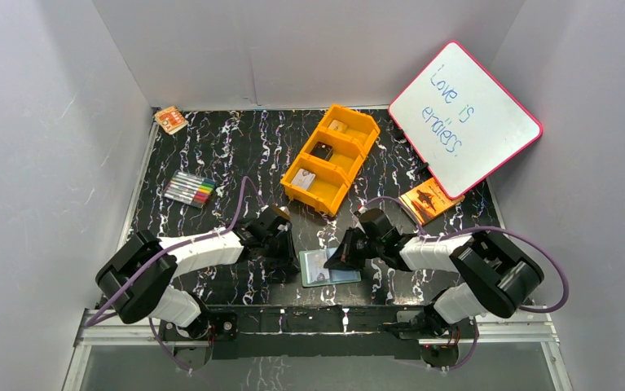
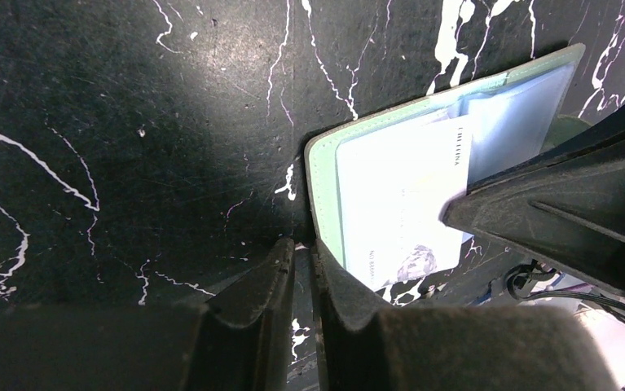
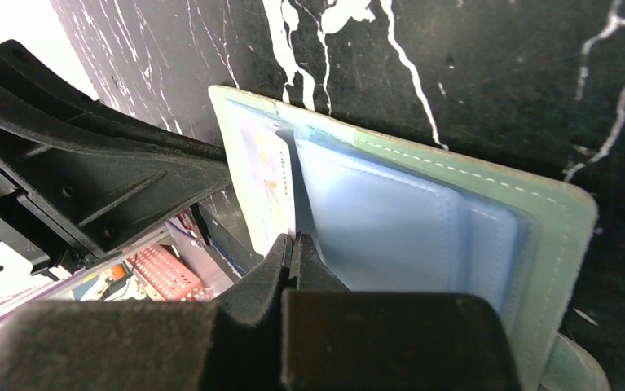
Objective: Put the credit cards into the card holder
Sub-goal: Insert the credit card into the card holder.
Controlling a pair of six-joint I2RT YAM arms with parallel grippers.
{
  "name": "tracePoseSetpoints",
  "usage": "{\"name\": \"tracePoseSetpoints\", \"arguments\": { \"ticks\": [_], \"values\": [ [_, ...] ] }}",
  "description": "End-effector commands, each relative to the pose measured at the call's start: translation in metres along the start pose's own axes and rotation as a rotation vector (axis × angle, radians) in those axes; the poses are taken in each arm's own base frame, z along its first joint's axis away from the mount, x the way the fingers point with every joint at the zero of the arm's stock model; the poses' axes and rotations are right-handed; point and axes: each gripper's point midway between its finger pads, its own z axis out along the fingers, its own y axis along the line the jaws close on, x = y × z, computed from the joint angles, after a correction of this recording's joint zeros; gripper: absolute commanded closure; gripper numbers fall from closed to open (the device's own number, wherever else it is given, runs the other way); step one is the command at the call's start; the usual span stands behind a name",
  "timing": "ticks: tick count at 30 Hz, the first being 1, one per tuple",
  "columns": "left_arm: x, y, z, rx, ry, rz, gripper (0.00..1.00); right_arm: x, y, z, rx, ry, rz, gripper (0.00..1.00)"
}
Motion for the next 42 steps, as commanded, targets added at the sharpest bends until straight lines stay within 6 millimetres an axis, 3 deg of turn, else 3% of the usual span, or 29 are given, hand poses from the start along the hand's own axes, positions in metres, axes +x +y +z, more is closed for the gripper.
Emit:
{"name": "tracePoseSetpoints", "arguments": {
  "ticks": [1, 8, 16, 24, 37, 42],
  "values": [
    [0.019, 0.027, 0.006, -0.088, 0.061, 0.008, 0.87, 0.0, 0.003, 0.006, 0.013, 0.003, -0.018, 1.0],
    [0.018, 0.027, 0.006, -0.091, 0.061, 0.011, 0.87, 0.0, 0.006, 0.006, 0.021, 0.005, -0.04, 0.99],
    [0.017, 0.027, 0.007, -0.093, 0.06, 0.013, 0.88, -0.003, 0.009, 0.0, 0.027, -0.024, -0.051, 0.7],
    [0.016, 0.027, 0.005, -0.098, 0.053, 0.015, 0.88, -0.011, 0.017, -0.008, 0.055, -0.055, -0.081, 0.58],
    [0.011, 0.024, -0.001, -0.097, 0.03, 0.022, 0.88, -0.021, 0.021, -0.032, 0.173, -0.09, -0.149, 0.48],
    [0.002, 0.018, -0.014, -0.095, -0.012, 0.026, 0.88, -0.035, 0.041, -0.057, 0.185, -0.164, -0.267, 0.48]
  ]
}}
